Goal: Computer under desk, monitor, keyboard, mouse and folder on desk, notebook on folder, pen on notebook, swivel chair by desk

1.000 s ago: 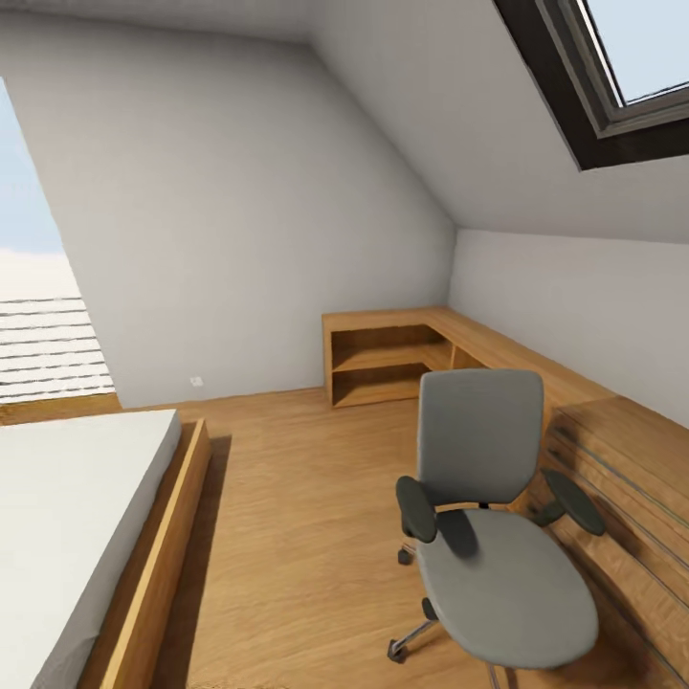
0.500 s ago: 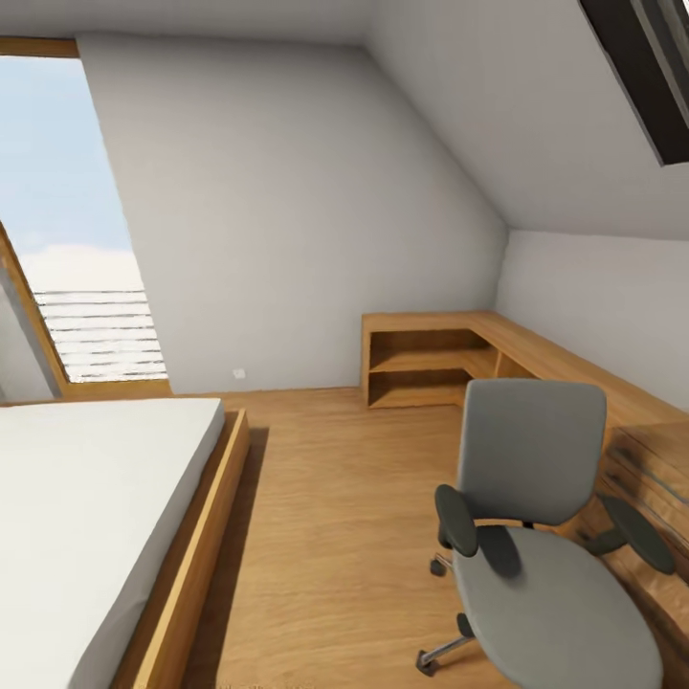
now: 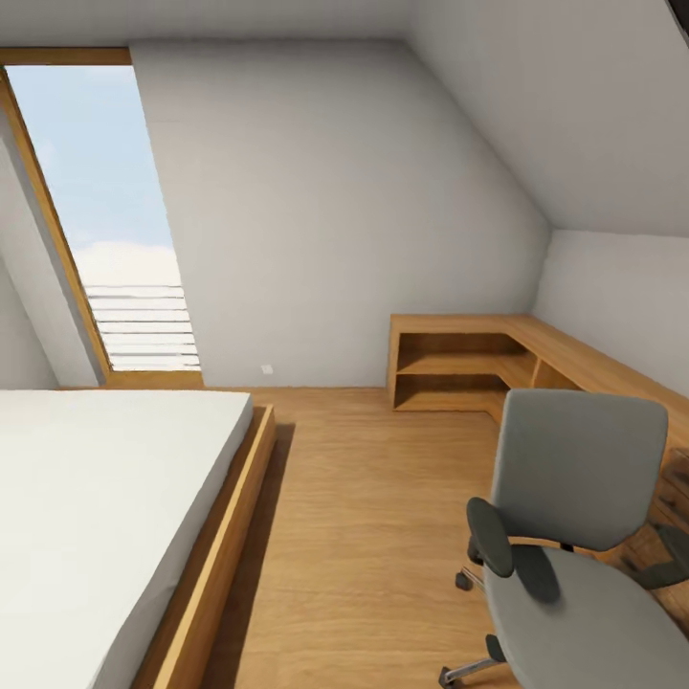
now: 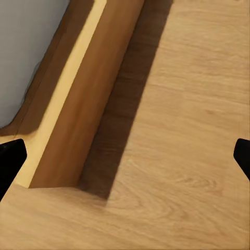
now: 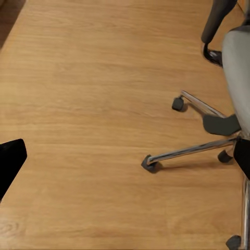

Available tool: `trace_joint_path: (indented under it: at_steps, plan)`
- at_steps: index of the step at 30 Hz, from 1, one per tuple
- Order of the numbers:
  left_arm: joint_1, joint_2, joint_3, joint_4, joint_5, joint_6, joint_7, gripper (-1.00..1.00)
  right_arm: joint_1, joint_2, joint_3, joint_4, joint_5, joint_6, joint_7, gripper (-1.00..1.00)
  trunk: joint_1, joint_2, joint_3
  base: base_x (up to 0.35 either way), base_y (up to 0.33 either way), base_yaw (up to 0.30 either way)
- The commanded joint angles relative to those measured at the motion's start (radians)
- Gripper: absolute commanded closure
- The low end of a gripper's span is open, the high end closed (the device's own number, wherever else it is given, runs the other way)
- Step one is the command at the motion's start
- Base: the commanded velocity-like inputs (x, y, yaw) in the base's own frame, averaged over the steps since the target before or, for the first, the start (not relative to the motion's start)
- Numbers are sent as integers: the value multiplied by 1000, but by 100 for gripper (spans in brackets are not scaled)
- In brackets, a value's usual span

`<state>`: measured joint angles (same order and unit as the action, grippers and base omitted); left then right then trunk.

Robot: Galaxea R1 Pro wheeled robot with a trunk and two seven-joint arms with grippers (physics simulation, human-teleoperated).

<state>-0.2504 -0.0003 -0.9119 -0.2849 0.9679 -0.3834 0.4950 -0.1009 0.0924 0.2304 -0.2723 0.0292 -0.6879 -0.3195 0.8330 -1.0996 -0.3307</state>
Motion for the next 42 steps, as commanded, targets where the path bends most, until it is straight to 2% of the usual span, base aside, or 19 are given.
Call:
trace_joint_path:
  at_steps: [1, 21, 32, 42]
  plan:
    - [-1, 0, -9, 0, 8, -4, 5, -100, -1, 0, 6, 1, 3, -1, -10, -100, 0, -1, -1, 245, 0, 24]
    - [-1, 1, -9, 0, 8, -6, 5, -100, 0, -4, 4, -1, 2, -2, -10, -100, 0, -1, -1, 316, 6, 3]
    - [-1, 0, -9, 0, 8, -6, 5, -100, 0, -4, 4, -1, 2, -2, -10, -100, 0, -1, -1, 295, 177, 0]
    - [-1, 0, -9, 0, 8, -6, 5, -100, -1, -3, 4, -1, 2, -2, -10, -100, 0, -1, -1, 139, 131, 0]
